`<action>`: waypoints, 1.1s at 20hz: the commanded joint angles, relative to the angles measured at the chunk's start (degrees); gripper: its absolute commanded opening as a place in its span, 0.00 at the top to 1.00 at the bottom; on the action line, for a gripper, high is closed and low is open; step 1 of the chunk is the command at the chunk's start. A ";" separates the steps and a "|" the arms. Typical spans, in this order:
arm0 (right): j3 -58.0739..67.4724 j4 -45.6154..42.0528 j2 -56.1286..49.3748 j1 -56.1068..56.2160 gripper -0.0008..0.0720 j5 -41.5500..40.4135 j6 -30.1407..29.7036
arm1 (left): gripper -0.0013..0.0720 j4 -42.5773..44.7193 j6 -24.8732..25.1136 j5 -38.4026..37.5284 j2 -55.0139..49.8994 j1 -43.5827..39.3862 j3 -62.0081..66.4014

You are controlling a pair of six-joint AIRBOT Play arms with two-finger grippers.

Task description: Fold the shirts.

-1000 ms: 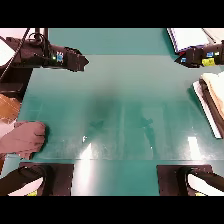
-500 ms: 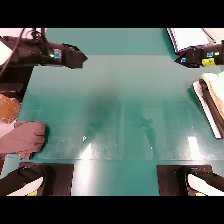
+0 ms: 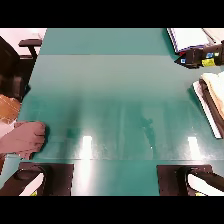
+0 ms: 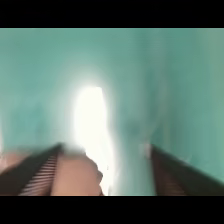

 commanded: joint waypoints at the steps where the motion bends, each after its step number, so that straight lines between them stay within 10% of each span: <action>1: 0.04 0.02 0.02 0.07 0.96 0.07 0.00 | 0.08 6.67 -2.10 -1.90 2.54 5.84 -13.29; 9: 0.04 0.00 0.02 0.07 0.96 -0.28 0.00 | 0.08 6.05 -7.87 10.10 2.51 8.70 -39.78; 10: 0.04 0.00 0.02 0.07 0.96 -0.46 0.00 | 0.26 6.08 -8.28 9.84 2.54 8.70 -39.52; 11: 0.04 0.00 0.02 0.07 0.96 -0.44 0.00 | 0.70 6.01 -8.61 9.46 2.54 8.70 -38.91; 12: 0.04 0.00 0.00 0.07 0.96 -0.46 0.00 | 0.93 5.77 -8.85 9.27 2.54 8.68 -37.99; 22: 9.75 -0.13 0.02 -0.07 0.97 -0.87 0.00 | 0.95 4.11 -7.43 3.63 2.49 -10.32 6.75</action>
